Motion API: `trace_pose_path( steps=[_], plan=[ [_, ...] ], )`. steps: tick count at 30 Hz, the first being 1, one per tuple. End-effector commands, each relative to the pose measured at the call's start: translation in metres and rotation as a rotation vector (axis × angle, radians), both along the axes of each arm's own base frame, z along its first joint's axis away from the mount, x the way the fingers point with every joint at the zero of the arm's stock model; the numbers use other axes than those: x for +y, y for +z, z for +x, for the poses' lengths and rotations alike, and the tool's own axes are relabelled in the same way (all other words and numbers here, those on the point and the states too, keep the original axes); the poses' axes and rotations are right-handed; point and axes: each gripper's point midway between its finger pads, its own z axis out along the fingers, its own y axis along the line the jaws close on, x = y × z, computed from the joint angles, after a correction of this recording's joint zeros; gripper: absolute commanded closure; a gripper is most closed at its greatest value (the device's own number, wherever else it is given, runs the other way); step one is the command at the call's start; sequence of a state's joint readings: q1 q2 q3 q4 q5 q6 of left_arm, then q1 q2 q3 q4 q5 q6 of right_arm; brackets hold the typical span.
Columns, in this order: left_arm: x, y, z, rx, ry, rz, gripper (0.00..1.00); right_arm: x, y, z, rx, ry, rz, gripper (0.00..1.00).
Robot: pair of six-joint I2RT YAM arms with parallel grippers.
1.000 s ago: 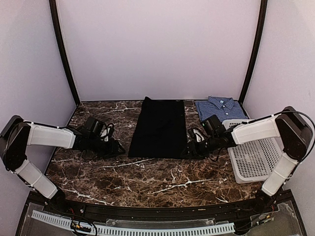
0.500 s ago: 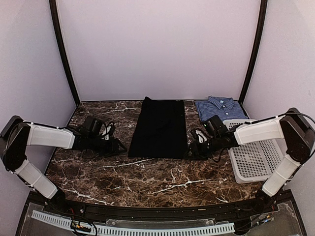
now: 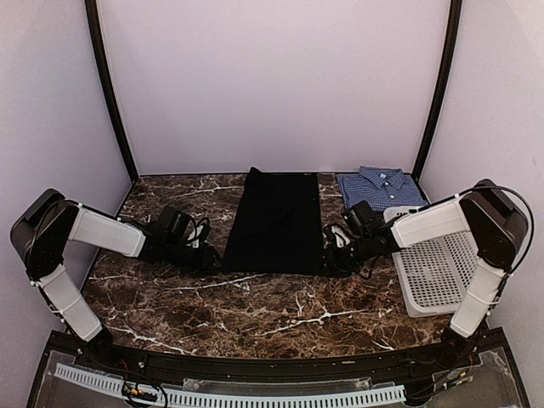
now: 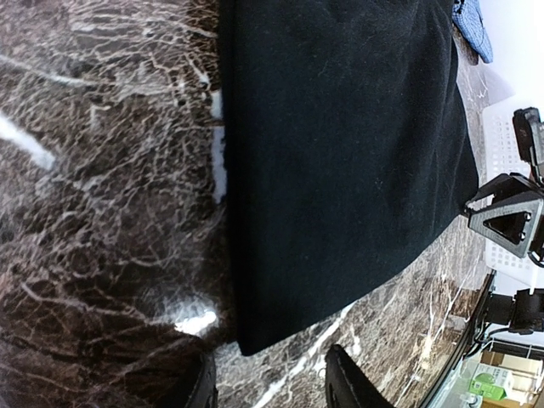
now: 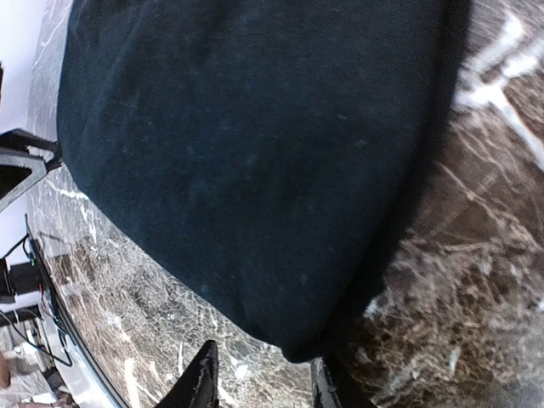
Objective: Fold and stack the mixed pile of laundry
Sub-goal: Pick up the 2/3-rectangle-folded T-shirt from the center of the board.
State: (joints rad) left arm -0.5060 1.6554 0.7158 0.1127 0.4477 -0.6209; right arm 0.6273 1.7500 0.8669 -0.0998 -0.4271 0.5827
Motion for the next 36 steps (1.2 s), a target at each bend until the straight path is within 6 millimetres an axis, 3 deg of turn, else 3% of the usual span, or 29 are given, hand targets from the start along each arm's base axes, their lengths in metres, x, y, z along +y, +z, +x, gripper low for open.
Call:
trace_pose_path(
  steps=[1, 17, 24, 29, 36],
  plan=[
    [-0.004, -0.005, -0.001, 0.0, -0.023, 0.011, 0.58, -0.001, -0.013, 0.001, 0.019, -0.006, -0.011, 0.69],
    [-0.011, -0.013, -0.002, 0.026, -0.018, -0.015, 0.82, 0.0, -0.006, -0.002, 0.015, 0.005, 0.004, 1.0],
    [-0.008, -0.021, -0.003, 0.064, 0.017, -0.008, 0.99, -0.006, -0.006, -0.007, 0.009, 0.003, -0.002, 1.0],
    [-0.004, -0.003, -0.01, 0.026, 0.037, -0.023, 1.0, -0.008, -0.003, -0.016, 0.017, 0.022, 0.011, 1.0],
    [-0.008, -0.001, -0.035, 0.032, 0.005, -0.023, 1.0, 0.003, 0.008, -0.041, 0.026, 0.063, 0.05, 1.0]
  ],
)
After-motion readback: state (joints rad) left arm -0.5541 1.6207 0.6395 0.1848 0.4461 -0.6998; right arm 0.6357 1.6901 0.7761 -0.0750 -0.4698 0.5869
